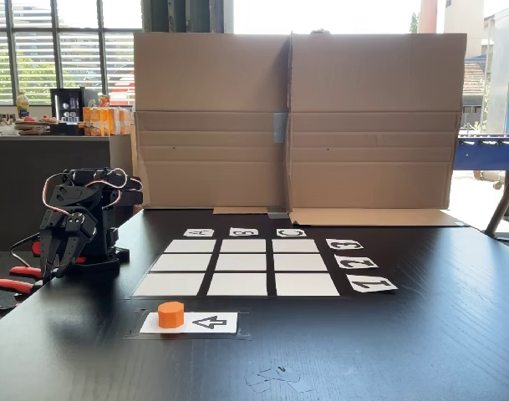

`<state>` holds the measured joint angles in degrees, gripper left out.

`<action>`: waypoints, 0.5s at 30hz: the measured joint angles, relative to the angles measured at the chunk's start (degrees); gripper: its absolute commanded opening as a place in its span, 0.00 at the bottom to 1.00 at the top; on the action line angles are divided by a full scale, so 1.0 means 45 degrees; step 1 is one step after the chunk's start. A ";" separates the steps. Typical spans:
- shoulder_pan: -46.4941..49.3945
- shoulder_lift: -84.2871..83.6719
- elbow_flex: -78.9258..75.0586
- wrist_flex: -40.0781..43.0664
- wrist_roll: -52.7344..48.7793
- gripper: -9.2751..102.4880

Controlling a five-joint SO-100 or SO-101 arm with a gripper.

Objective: Pick up the round, orange token and place it in the grid on square A1.

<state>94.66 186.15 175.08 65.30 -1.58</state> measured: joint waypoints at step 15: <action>0.0020 -0.3594 -0.1230 -0.1289 -0.0234 0.22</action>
<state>94.75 169.98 169.54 59.50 -2.64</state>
